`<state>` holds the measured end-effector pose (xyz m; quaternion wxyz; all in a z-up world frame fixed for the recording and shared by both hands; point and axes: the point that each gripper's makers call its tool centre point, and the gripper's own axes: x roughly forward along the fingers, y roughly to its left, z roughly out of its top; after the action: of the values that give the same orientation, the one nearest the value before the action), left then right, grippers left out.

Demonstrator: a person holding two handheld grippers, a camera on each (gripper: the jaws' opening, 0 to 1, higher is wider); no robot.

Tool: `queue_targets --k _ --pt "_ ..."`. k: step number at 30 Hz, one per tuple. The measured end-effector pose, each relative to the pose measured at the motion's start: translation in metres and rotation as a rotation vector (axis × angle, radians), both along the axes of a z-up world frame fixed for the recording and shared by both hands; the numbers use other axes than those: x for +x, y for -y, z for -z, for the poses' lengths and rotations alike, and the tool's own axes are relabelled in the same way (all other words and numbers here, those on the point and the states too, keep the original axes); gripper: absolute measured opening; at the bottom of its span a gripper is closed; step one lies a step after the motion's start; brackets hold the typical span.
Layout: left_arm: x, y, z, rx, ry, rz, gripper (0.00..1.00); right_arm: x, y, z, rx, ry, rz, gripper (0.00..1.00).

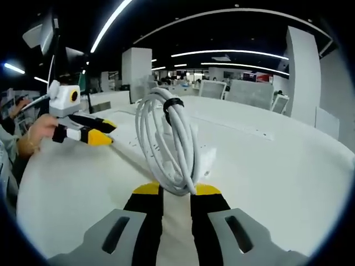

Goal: Straighten the power strip on the desk, plug the charger into it

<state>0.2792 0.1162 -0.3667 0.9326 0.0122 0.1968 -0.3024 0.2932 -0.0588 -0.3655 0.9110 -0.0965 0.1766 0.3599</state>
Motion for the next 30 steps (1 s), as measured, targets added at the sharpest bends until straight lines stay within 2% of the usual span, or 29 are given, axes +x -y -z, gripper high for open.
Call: queue_targets --k 9,30 --pt "0.0033 -0.0004 0.0027 0.024 0.005 0.007 0.35 -0.0022 -0.0018 -0.0001 -0.009 0.001 -0.003 0.18" --pt "0.0092 -0.0043 0.0057 0.025 0.0 0.004 0.38 -0.0073 -0.0061 -0.0005 -0.012 -0.005 -0.001 0.18"
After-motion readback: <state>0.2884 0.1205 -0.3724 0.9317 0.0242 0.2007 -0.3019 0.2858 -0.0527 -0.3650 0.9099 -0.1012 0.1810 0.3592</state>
